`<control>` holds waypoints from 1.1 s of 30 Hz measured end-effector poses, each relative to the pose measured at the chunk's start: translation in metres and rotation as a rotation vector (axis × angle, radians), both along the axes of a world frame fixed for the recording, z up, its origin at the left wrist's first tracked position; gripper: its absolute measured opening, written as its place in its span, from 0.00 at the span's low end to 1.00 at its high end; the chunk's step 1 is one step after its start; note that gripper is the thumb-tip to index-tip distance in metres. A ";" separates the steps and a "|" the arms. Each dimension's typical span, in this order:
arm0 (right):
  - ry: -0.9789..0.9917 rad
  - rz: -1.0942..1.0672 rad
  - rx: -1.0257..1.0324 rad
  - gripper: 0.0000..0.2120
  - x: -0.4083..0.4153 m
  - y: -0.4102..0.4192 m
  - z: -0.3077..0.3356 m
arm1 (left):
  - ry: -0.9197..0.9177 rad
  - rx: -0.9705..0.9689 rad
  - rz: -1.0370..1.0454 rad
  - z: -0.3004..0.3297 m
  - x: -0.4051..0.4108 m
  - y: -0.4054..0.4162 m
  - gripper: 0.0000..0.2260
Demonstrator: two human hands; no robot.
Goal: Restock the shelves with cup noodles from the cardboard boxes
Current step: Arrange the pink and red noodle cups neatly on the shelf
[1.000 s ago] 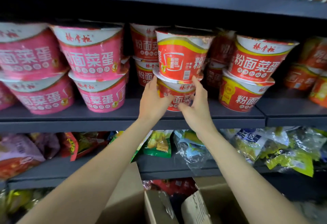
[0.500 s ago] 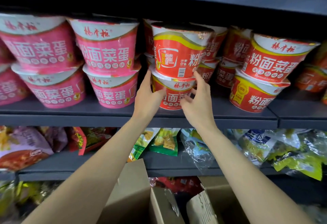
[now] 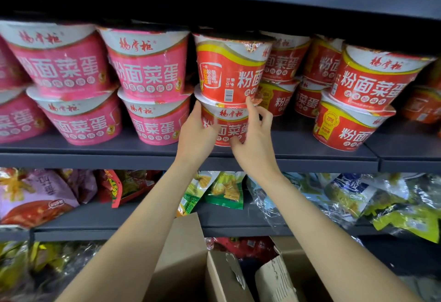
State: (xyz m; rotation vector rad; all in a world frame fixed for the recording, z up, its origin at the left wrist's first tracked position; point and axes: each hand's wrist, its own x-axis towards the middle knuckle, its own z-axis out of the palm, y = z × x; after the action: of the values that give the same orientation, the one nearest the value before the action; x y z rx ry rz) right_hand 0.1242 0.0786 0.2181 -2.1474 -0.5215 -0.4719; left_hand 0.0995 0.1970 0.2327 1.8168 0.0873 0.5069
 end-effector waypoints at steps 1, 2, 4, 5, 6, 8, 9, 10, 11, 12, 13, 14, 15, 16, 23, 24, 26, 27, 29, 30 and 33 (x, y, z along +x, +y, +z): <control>-0.013 -0.023 0.034 0.35 0.000 -0.004 0.003 | -0.023 0.033 0.034 0.000 -0.004 -0.001 0.23; -0.047 -0.061 0.082 0.31 0.001 -0.009 0.009 | -0.062 0.056 0.079 0.001 -0.007 -0.001 0.23; -0.096 -0.102 0.219 0.25 0.007 -0.017 0.024 | -0.178 0.073 0.139 0.008 -0.012 -0.003 0.22; -0.063 -0.084 0.294 0.24 0.014 -0.020 0.034 | -0.227 0.081 0.149 0.013 -0.011 -0.004 0.22; 0.006 -0.045 0.365 0.25 0.022 -0.021 0.043 | -0.252 0.094 0.150 0.018 -0.009 -0.006 0.23; 0.180 0.061 0.472 0.30 0.037 -0.020 0.060 | -0.233 0.129 0.146 0.028 -0.005 -0.012 0.25; 0.256 0.109 0.492 0.32 0.042 -0.019 0.065 | -0.200 0.146 0.137 0.032 -0.004 -0.016 0.27; 0.317 0.155 0.489 0.34 0.045 -0.017 0.068 | -0.170 0.164 0.124 0.034 -0.003 -0.019 0.29; 0.348 0.197 0.469 0.35 0.045 -0.016 0.068 | -0.150 0.192 0.113 0.035 -0.001 -0.021 0.30; 0.349 0.228 0.448 0.35 0.044 -0.014 0.067 | -0.139 0.226 0.105 0.034 0.001 -0.021 0.32; 0.329 0.237 0.433 0.35 0.040 -0.013 0.065 | -0.132 0.255 0.099 0.034 0.003 -0.018 0.34; 0.296 0.239 0.425 0.35 0.035 -0.011 0.062 | -0.135 0.268 0.090 0.034 0.005 -0.013 0.36; 0.256 0.241 0.407 0.35 0.028 -0.011 0.059 | -0.141 0.260 0.071 0.034 0.007 -0.007 0.37; 0.212 0.244 0.369 0.36 0.021 -0.012 0.054 | -0.150 0.242 0.041 0.035 0.010 -0.001 0.37; 0.029 0.085 0.222 0.35 0.019 -0.022 0.048 | -0.134 0.280 -0.005 0.034 0.012 0.019 0.32; 0.054 0.098 0.242 0.35 0.024 -0.021 0.049 | -0.140 0.259 0.011 0.030 0.009 0.018 0.31; 0.101 0.144 0.266 0.37 0.031 -0.019 0.049 | -0.147 0.242 -0.006 0.024 0.005 0.016 0.31; 0.113 0.167 0.273 0.38 0.032 -0.017 0.047 | -0.141 0.254 -0.023 0.022 0.006 0.015 0.32; 0.104 0.181 0.264 0.40 0.032 -0.015 0.041 | -0.129 0.285 -0.030 0.020 0.010 0.016 0.33; 0.096 0.172 0.245 0.41 0.032 -0.014 0.039 | -0.125 0.289 -0.022 0.020 0.011 0.017 0.33; 0.067 0.132 0.163 0.42 0.032 -0.012 0.035 | -0.117 0.299 -0.016 0.018 0.016 0.020 0.34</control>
State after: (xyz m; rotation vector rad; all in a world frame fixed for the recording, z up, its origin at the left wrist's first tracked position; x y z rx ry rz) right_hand 0.1566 0.0667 0.2530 -1.9522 -0.5641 -0.3556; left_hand 0.1154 0.2172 0.2509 2.0714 -0.0878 0.6405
